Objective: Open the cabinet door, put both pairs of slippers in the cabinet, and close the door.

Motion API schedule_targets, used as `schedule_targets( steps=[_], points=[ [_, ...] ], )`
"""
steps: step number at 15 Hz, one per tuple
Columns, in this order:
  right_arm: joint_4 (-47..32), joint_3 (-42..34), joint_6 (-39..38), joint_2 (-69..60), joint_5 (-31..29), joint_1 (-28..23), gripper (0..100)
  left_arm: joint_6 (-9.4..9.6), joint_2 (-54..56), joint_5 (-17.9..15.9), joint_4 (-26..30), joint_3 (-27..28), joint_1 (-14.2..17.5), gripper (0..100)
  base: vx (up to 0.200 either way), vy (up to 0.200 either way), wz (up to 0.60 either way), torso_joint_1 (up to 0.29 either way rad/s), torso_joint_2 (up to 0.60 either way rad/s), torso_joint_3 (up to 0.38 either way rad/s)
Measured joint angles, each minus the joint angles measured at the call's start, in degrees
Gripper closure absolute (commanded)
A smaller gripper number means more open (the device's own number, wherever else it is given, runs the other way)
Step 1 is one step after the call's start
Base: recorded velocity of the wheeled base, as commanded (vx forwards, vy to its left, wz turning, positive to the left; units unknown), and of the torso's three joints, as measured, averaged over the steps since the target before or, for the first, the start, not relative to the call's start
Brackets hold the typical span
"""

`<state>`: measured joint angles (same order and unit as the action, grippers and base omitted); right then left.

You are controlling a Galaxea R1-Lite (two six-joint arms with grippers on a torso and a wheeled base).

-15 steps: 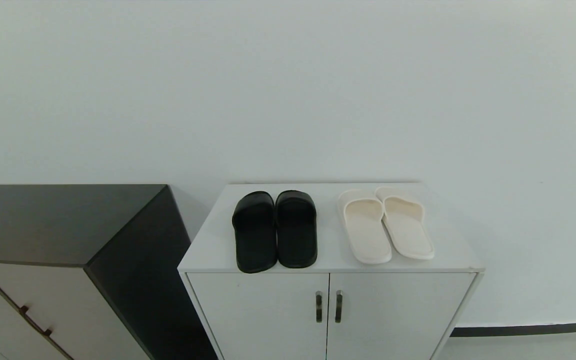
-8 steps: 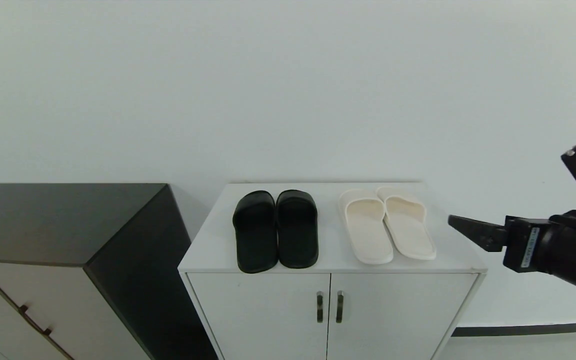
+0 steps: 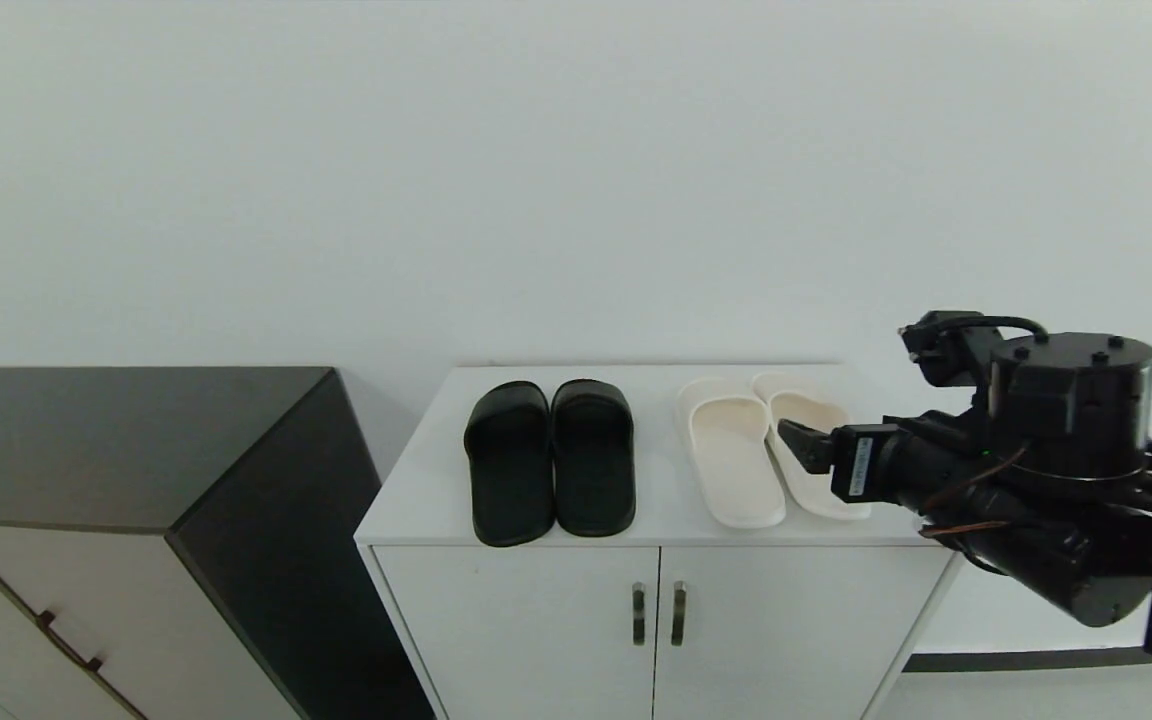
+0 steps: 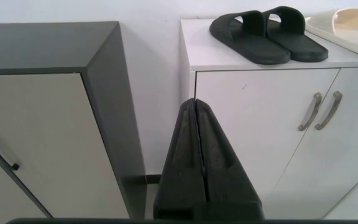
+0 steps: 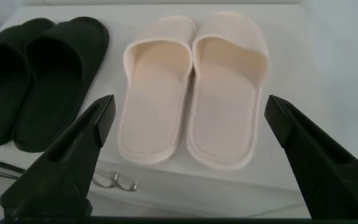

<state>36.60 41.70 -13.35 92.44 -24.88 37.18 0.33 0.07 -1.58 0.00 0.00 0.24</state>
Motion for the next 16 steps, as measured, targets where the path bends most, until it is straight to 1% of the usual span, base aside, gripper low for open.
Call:
schedule_targets(
  steps=[2, 9, 16],
  points=[
    [2.0, 2.1, 0.6, 4.7, -0.1, -0.6, 0, 0.0, 0.0, 0.0, 0.0, 0.0, 0.0, 100, 0.0, 0.0, 0.0, 0.0, 0.0, 0.0],
    [2.3, 13.0, 1.3, 17.6, -1.8, -3.1, 0, 0.02, 0.0, 0.0, 0.0, 0.0, 0.0, 100, 0.0, 0.0, 0.0, 0.0, 0.0, 0.0],
    [2.3, 17.3, 1.4, 23.1, -1.5, -4.8, 0, 0.0, 0.0, 0.0, 0.0, 0.0, 0.0, 100, 0.0, 0.0, 0.0, 0.0, 0.0, 0.0]
  ],
)
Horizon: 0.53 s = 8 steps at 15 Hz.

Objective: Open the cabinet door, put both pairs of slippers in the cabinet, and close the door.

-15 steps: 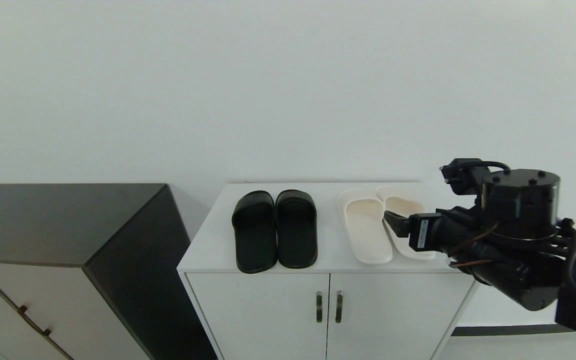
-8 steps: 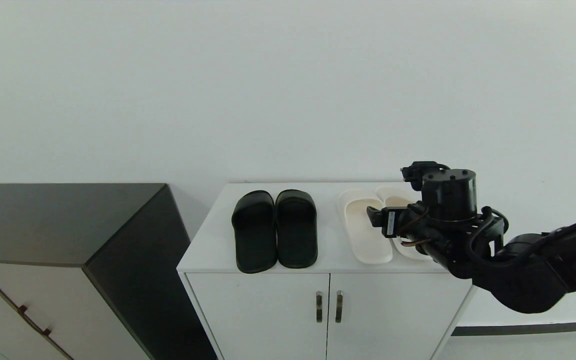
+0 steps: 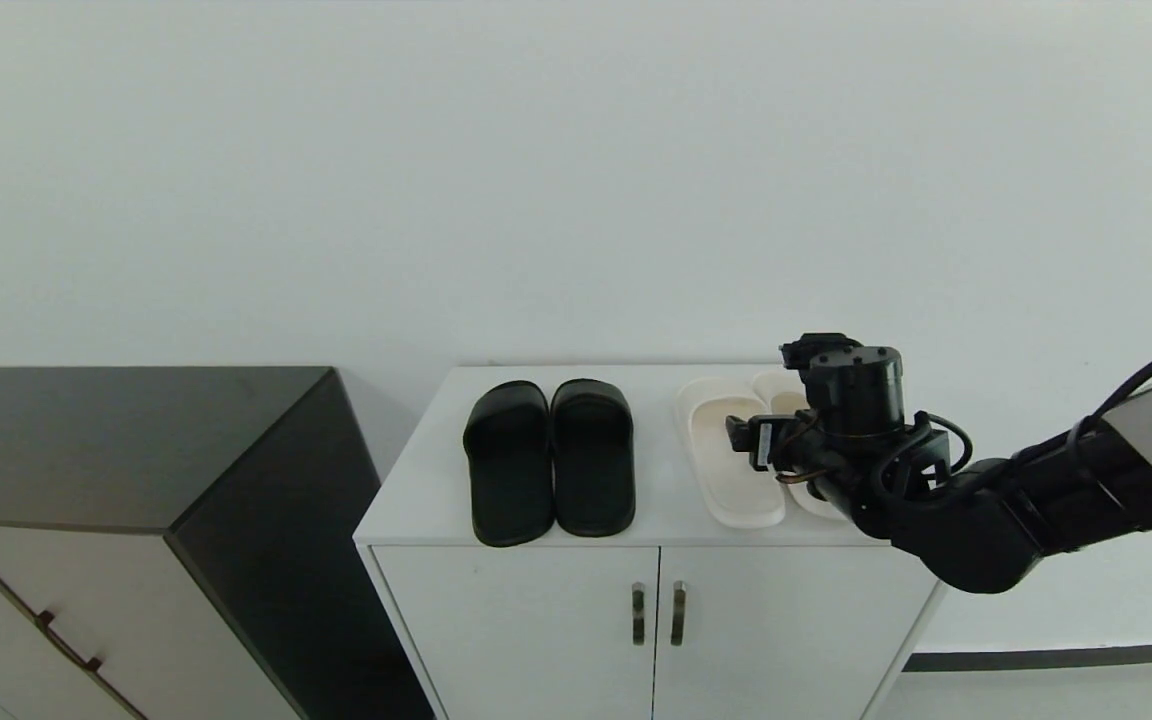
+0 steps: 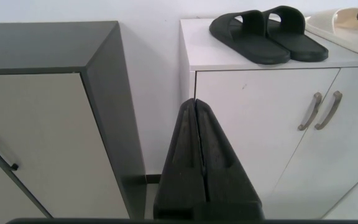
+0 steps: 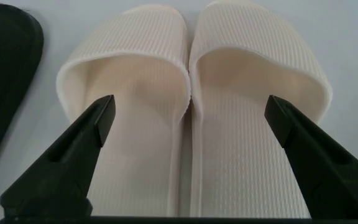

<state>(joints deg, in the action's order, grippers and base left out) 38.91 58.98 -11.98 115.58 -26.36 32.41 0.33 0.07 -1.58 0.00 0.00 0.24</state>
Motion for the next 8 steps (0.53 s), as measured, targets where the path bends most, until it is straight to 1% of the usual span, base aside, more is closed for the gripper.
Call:
schedule_targets(
  steps=[5, 8],
  points=[
    [-0.1, 3.8, 1.1, 3.3, 0.3, -0.5, 0, 0.02, 0.0, 0.0, 0.0, 0.0, 0.0, 100, 0.0, 0.0, 0.0, 0.0, 0.0, 0.0],
    [-0.2, 7.6, 2.5, 6.1, 0.3, -1.1, 0, 0.0, 0.0, 0.0, 0.0, 0.0, 0.0, 100, 0.0, 0.0, 0.0, 0.0, 0.0, 0.0]
  ],
)
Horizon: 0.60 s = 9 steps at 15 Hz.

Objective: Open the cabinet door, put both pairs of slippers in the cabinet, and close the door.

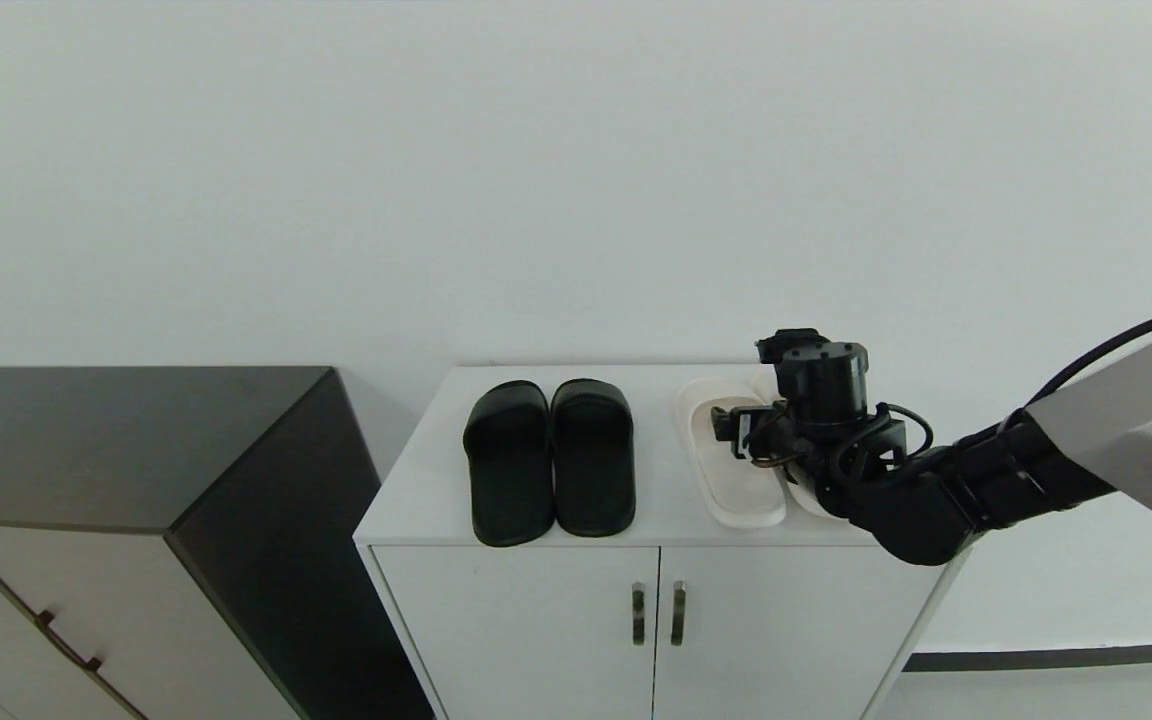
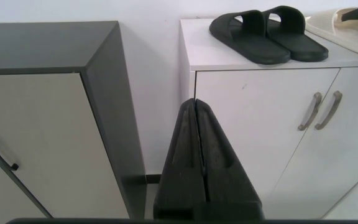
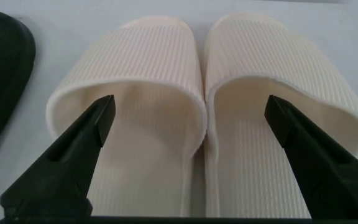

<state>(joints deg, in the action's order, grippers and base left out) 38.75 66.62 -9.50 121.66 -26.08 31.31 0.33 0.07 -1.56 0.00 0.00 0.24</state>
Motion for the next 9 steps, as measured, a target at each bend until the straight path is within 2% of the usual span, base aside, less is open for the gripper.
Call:
schedule_targets(
  steps=[3, 4, 9],
  points=[
    [-0.1, 1.9, 1.9, 1.7, 0.9, -1.0, 0, 0.0, 0.0, 0.0, 0.0, 0.0, 0.0, 100, 0.0, 0.0, 0.0, 0.0, 0.0, 0.0],
    [-0.1, 2.2, 2.0, 2.1, 1.0, -1.2, 100, 0.02, 0.0, 0.0, 0.0, 0.0, 0.0, 100, 0.0, 0.0, 0.0, 0.0, 0.0, 0.0],
    [0.0, 3.8, 3.2, 3.4, 1.0, -1.8, 100, 0.02, 0.0, 0.0, 0.0, 0.0, 0.0, 100, 0.0, 0.0, 0.0, 0.0, 0.0, 0.0]
  ],
)
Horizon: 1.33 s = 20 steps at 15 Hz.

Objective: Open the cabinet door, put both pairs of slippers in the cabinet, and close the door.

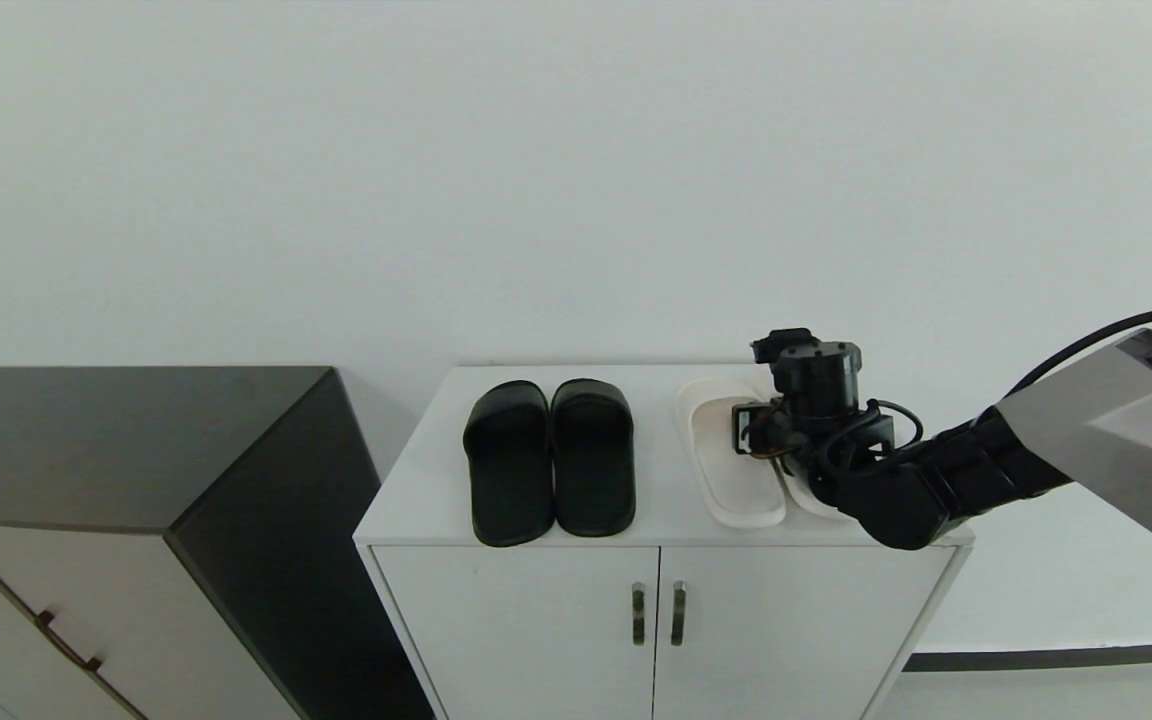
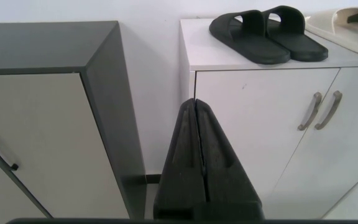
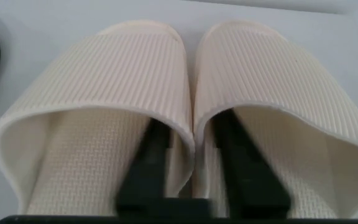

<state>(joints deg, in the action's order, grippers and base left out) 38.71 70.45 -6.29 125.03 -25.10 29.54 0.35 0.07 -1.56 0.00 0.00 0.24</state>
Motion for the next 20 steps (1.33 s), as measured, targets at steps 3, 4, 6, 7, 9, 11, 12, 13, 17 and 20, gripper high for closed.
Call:
schedule_targets(
  steps=[3, 4, 6, 7, 9, 11, 12, 13, 17, 20],
  points=[
    [0.0, 0.5, 0.1, 0.1, -0.1, 0.0, 100, 0.0, 0.0, 0.0, 0.0, 0.0, 0.0, 100, 0.0, 0.0, 0.0, 0.0, 0.0, 0.0],
    [0.2, 0.5, 0.3, 0.0, -0.2, 0.0, 100, -0.02, 0.0, 0.0, 0.0, 0.0, 0.0, 100, 0.0, 0.0, 0.0, 0.0, 0.0, 0.0],
    [0.2, -0.6, 1.3, -1.6, -0.1, 0.2, 100, -0.02, 0.0, 0.0, 0.0, 0.0, 0.0, 100, 0.0, 0.0, 0.0, 0.0, 0.0, 0.0],
    [0.3, -1.6, 1.7, -3.1, 0.3, 0.4, 100, -0.02, 0.0, 0.0, 0.0, 0.0, 0.0, 100, 0.0, 0.0, 0.0, 0.0, 0.0, 0.0],
    [0.3, -5.5, 3.0, -7.3, 4.2, 1.5, 100, 0.0, 0.0, 0.0, 0.0, 0.0, 0.0, 100, 0.0, 0.0, 0.0, 0.0, 0.0, 0.0],
    [0.3, -10.7, 4.7, -13.4, 9.5, 3.0, 100, -0.13, 0.0, 0.0, 0.0, 0.0, 0.0, 100, 0.0, 0.0, 0.0, 0.0, 0.0, 0.0],
    [0.2, -13.4, 5.2, -16.6, 12.3, 4.0, 100, -0.13, 0.0, 0.0, 0.0, 0.0, 0.0, 100, 0.0, 0.0, 0.0, 0.0, 0.0, 0.0],
    [0.2, -16.6, 5.4, -20.1, 15.6, 5.3, 100, -0.22, 0.0, 0.0, 0.0, 0.0, 0.0, 100, 0.0, 0.0, 0.0, 0.0, 0.0, 0.0],
    [-0.1, -29.2, 4.2, -31.6, 28.4, 10.8, 100, -0.4, 0.0, 0.2, -0.1, 0.0, 0.0, 100, 0.0, 0.0, 0.0, 0.0, 0.0, 0.0],
    [-0.4, -33.2, 3.7, -36.2, 31.5, 13.9, 100, -0.57, 0.0, 0.1, -0.1, 0.0, 0.0, 100, 0.0, 0.0, 0.0, 0.0, 0.0, 0.0]
  ],
)
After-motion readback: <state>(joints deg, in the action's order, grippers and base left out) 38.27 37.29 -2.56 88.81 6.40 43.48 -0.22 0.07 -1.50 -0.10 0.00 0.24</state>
